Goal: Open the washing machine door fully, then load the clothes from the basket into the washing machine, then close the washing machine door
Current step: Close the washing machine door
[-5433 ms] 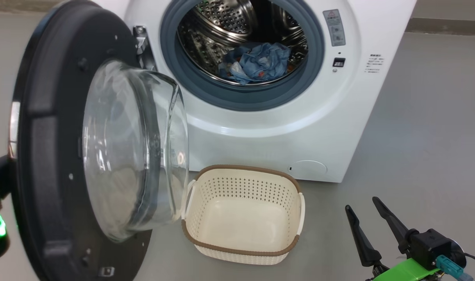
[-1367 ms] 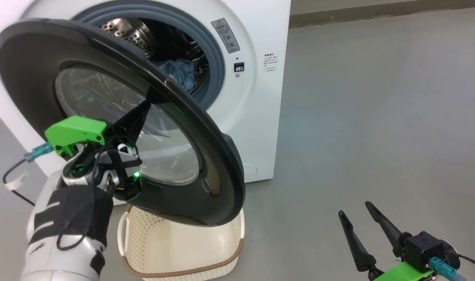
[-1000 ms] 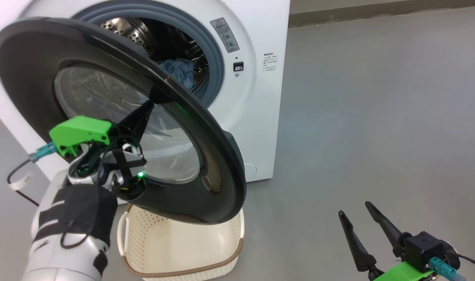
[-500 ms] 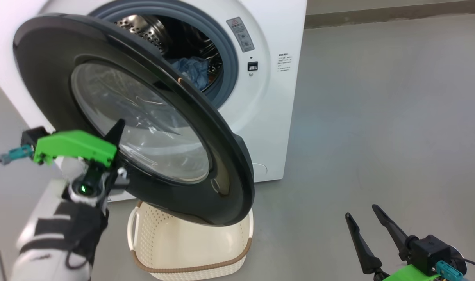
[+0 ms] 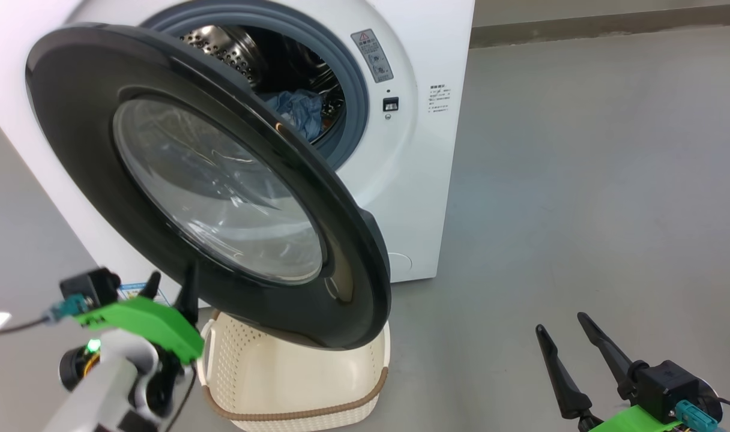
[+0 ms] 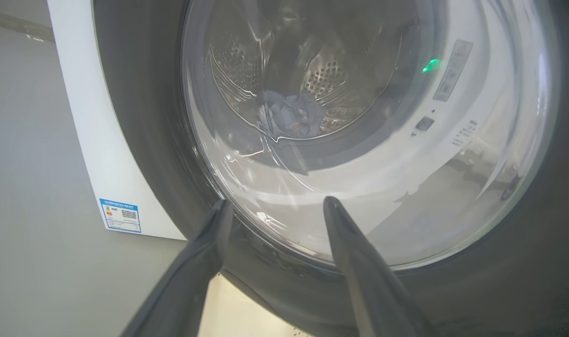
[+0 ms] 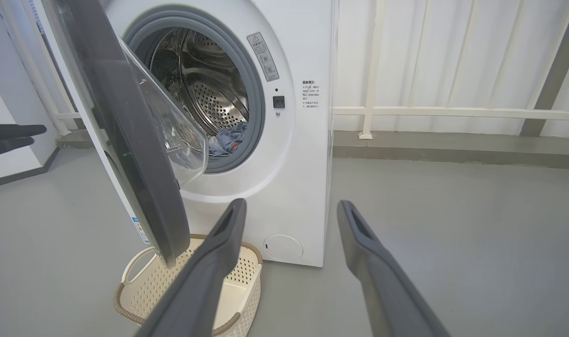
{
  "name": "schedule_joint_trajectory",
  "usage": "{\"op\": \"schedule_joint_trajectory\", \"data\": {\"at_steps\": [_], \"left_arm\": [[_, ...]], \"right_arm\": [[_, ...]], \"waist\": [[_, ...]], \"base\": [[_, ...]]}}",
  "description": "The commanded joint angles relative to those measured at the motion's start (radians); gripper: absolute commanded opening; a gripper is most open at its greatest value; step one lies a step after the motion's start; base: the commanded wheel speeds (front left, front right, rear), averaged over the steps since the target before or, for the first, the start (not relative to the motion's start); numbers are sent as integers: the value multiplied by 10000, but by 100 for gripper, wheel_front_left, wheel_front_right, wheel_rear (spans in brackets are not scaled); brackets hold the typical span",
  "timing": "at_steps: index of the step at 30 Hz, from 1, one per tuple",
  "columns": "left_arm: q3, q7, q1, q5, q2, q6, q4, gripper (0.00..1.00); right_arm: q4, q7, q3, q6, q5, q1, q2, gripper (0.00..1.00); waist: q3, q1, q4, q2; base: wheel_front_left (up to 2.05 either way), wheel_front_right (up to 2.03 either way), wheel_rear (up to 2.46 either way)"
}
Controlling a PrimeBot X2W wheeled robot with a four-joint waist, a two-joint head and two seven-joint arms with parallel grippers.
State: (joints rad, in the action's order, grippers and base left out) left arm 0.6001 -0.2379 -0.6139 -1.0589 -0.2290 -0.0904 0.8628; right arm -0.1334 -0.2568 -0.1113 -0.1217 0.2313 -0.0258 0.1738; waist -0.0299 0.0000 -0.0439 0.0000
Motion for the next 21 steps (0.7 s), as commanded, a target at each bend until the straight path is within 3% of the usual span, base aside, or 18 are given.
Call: {"op": "schedule_joint_trajectory", "data": {"at_steps": [1,4,11,21], "left_arm": [[-196,-156,-55,310,-458,128,-342,100],[-405,-227,379,1106,-691,376,-1049,100],[-2280,-236,2456,3898,-772,844,-3746,100],[-4384,-238,4534,6801,115,355,-5551,100]], "right_arm": [[299,-49,-146,-90,-72,15,104,100],[332,-49,-88,-90,-78,-13,105,100],[378,-49,17,-90,-126,13,90,100],[410,-49,161,-90,-190,12,61,100]], "waist": [[10,0,-3,0],[60,0,2,0],[141,0,-39,0],[184,0,-67,0]], "base": [[0,0,0],[0,0,0],[0,0,0],[0,0,0]]}}
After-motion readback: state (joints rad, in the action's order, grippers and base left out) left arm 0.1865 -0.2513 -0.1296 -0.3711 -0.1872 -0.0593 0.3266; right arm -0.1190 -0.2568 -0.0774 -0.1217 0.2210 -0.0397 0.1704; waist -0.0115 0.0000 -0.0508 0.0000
